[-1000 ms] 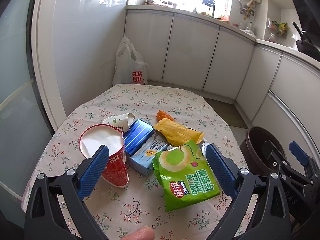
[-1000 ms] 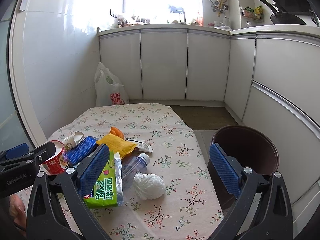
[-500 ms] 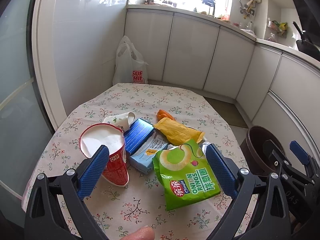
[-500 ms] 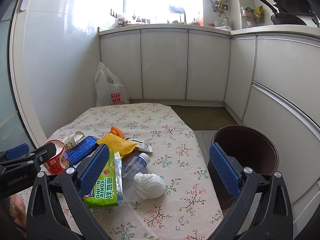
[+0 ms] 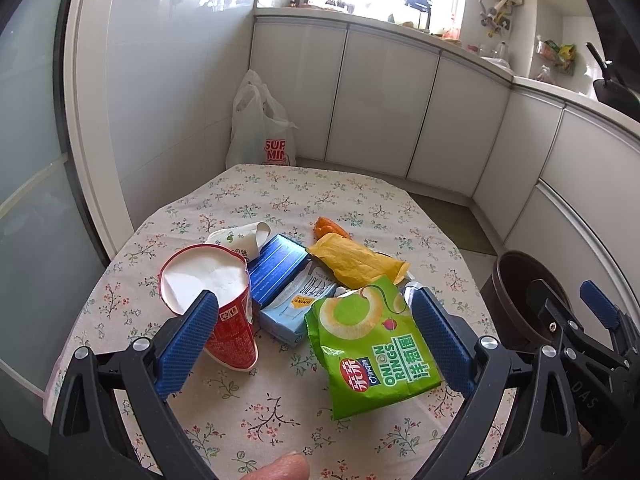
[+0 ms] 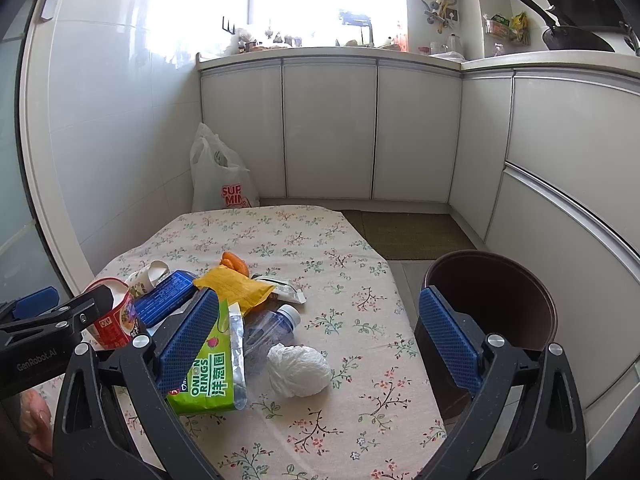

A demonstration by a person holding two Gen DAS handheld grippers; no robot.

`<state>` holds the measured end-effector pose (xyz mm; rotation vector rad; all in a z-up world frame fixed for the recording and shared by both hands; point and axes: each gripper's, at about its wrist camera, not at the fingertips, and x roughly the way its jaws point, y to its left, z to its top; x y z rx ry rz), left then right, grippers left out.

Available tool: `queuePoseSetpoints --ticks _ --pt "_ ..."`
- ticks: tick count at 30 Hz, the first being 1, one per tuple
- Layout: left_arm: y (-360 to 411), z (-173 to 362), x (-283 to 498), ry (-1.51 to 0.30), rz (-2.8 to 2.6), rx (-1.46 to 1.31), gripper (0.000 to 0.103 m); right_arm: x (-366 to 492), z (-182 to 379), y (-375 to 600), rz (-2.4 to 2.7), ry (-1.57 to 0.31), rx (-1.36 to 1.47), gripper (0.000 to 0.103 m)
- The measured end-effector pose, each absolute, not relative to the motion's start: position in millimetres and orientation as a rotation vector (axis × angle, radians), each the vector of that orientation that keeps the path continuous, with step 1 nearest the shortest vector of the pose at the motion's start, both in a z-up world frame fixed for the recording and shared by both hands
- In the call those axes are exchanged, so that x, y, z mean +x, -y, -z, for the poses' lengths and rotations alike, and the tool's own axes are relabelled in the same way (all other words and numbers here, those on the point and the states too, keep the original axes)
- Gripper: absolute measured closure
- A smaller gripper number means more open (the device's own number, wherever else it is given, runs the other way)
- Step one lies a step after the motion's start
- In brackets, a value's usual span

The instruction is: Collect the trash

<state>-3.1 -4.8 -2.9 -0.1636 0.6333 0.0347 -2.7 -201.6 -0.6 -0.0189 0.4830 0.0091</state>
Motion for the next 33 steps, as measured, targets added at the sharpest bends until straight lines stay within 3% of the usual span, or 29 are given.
queuePoseSetpoints --ticks 33 --pt "2.5 10.3 2.4 -0.68 -0.048 -0.176 0.008 1.8 7.9 200.1 -0.013 -0.522 -0.02 0.007"
